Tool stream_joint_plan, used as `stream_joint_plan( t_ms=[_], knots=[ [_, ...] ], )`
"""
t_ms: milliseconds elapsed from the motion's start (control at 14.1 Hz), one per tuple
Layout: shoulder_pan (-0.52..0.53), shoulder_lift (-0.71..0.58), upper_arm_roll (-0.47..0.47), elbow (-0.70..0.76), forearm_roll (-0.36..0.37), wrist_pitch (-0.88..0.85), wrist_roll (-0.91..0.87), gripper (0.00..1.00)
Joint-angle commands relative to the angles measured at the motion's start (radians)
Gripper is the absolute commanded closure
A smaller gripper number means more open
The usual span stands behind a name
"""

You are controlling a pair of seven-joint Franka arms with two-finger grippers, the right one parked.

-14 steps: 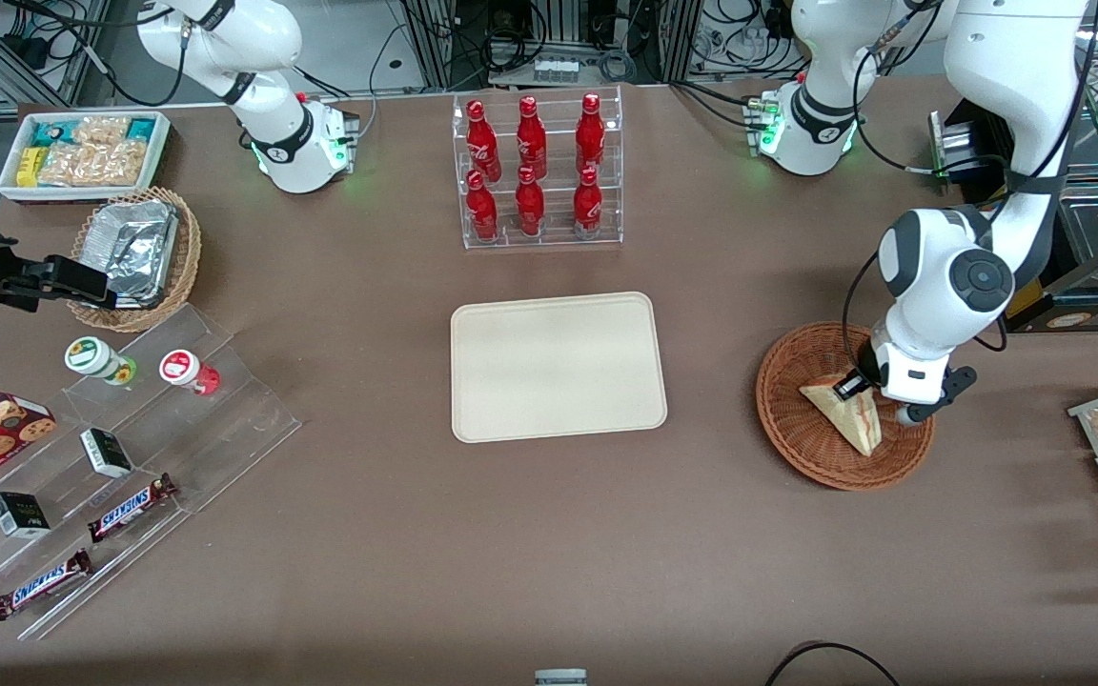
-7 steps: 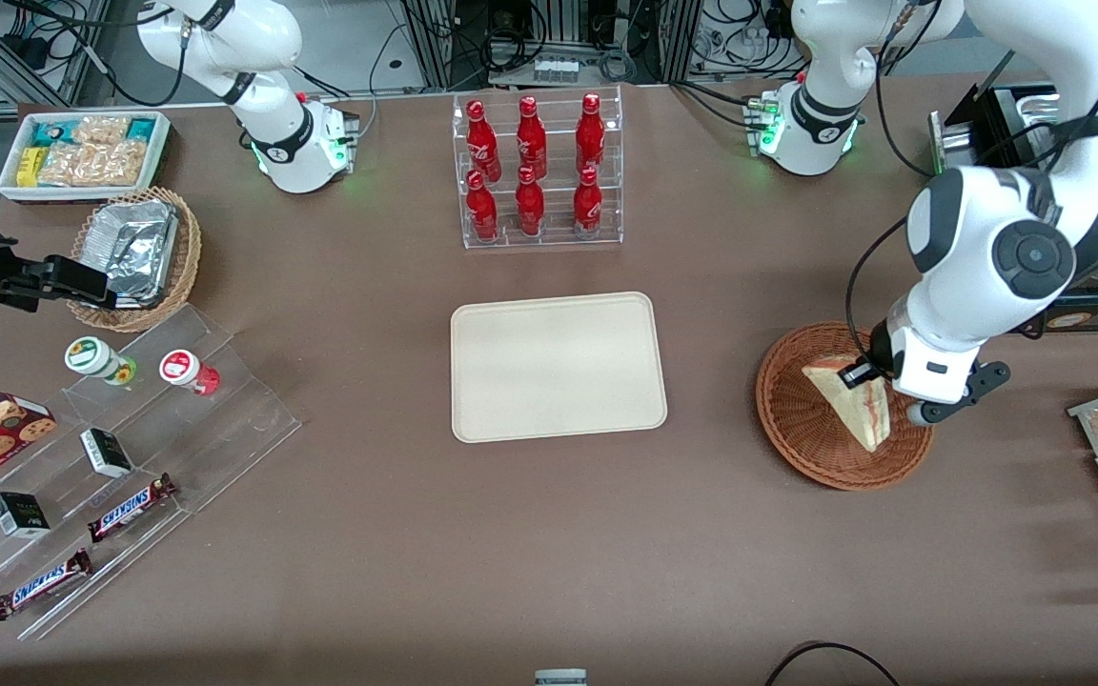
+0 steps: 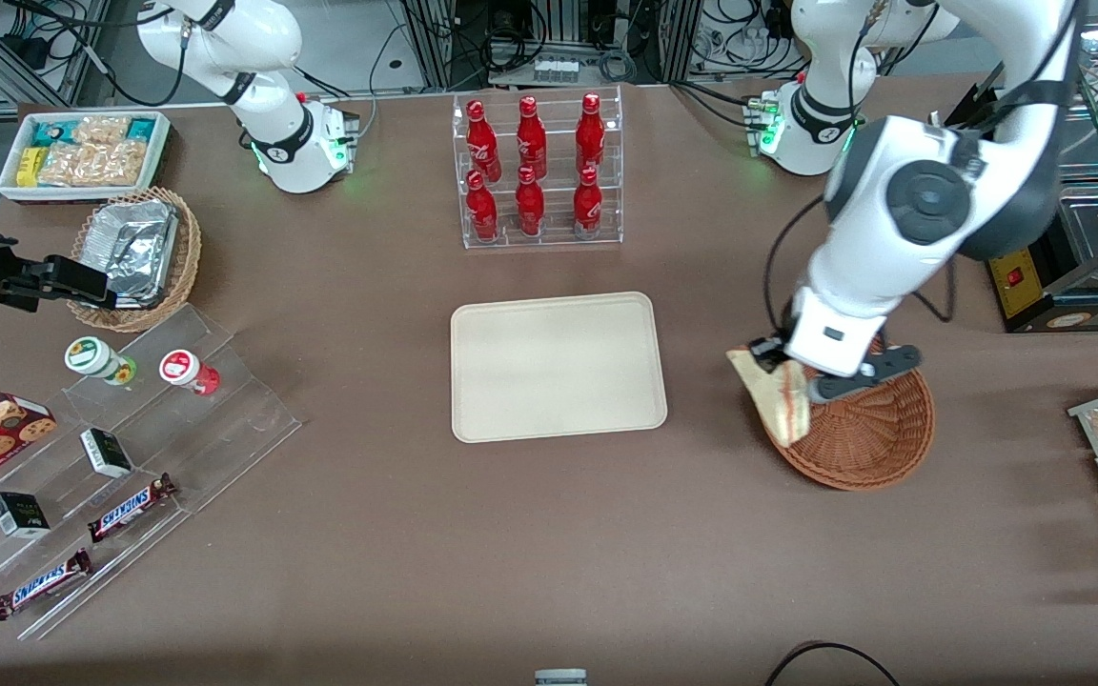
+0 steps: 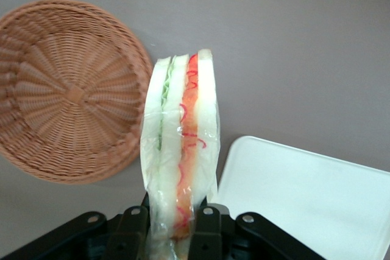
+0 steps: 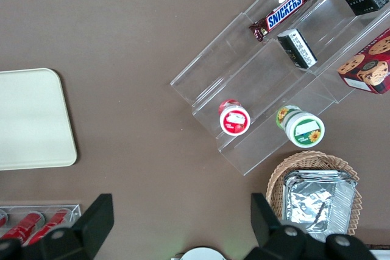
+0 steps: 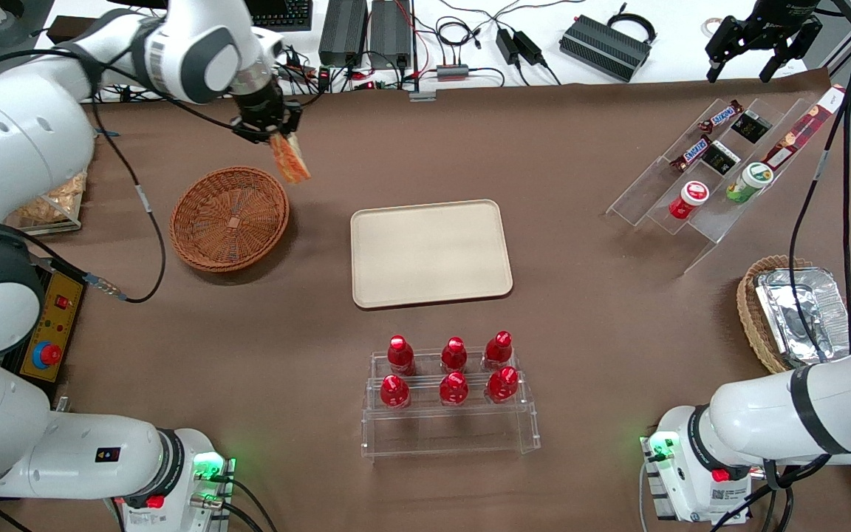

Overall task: Place sandwich from basket to tray
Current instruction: 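Lift the sandwich and carry it toward the cream tray, then lower the sandwich onto the tray and open the left gripper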

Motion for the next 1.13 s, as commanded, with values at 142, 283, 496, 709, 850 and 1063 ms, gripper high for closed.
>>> stream_joint_plan(
  t_ms=[142,283,496,709,850,1063],
  knots=[
    [-0.196,0.157,-0.006,0.146,0.108,-0.024,-0.131,0.88],
    [-0.267,0.200,-0.007,0.154,0.136,-0.015,-0.168,0.88],
    [-0.354,0.289,-0.006,0.217,0.139,-0.012,-0.208,0.88],
    [-0.437,0.410,-0.003,0.312,0.191,-0.012,-0.285,0.88],
    [-0.473,0.466,-0.003,0.332,0.255,0.000,-0.339,0.88],
    [-0.494,0.510,-0.003,0.327,0.257,0.060,-0.340,0.88]
  ],
)
